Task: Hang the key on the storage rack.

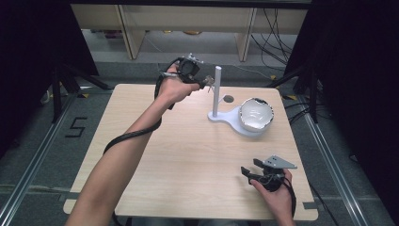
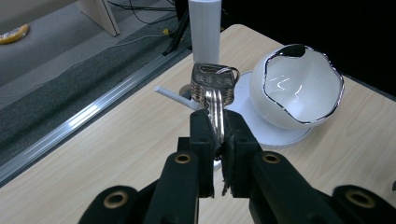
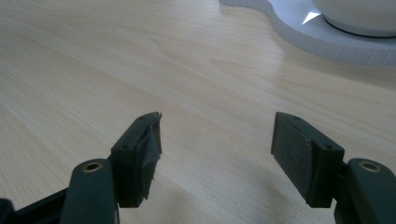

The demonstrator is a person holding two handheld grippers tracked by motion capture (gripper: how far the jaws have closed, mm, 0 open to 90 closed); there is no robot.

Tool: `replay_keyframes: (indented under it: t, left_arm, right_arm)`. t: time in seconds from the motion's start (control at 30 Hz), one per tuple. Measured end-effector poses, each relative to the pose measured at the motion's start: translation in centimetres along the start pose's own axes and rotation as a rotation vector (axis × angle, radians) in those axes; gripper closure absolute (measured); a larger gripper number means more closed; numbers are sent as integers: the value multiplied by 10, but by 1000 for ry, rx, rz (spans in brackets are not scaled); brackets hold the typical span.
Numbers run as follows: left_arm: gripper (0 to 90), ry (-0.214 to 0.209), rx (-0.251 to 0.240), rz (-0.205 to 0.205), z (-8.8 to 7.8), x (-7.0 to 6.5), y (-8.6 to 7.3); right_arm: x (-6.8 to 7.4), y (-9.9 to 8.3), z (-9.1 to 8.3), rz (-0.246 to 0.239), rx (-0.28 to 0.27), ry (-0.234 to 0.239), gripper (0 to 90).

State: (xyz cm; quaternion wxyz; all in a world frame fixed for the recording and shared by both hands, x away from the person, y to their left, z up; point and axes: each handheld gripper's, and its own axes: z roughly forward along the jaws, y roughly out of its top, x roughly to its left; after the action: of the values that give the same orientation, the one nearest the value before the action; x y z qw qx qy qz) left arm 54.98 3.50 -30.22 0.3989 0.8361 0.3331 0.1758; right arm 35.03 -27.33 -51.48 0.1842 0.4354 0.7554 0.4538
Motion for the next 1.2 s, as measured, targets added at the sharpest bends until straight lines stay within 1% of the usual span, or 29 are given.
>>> replay_keyframes:
  t: [0.07,0.23,0.27,0.33,0.4,0.6,0.77,0.87,0.97,1.1,1.2]
  left_arm:
    - [831,-4,-2,-5,1,0,-1]
    - [830,8,3,-10,0,3,-6]
    - [830,13,1,-16,-1,6,-8]
    - [830,16,0,-18,-2,7,-9]
    - [830,23,0,-29,-1,11,-10]
    - [830,26,4,-44,2,13,-12]
    - [830,26,7,-33,1,12,-9]
    - [830,43,18,-22,1,12,-7]
    - [829,42,24,-24,2,12,-6]
    - [830,40,26,-25,2,13,-6]
    - [830,50,21,-24,0,14,-6]
  right_arm:
    - [-1,0,0,-6,0,-2,340]
    - [-1,0,0,-6,0,-1,340]
    - [1,0,1,-3,4,-3,340]
    - [0,0,0,-16,4,-8,340]
    - [0,0,0,-19,9,-7,341]
    - [0,1,0,-17,11,-6,341]
    - [0,0,1,-15,3,-4,341]
    - [0,0,1,-17,4,-9,341]
    - [0,0,0,-19,7,-6,341]
    - [0,0,1,-10,6,-1,340]
    - [0,0,0,-9,4,-3,340]
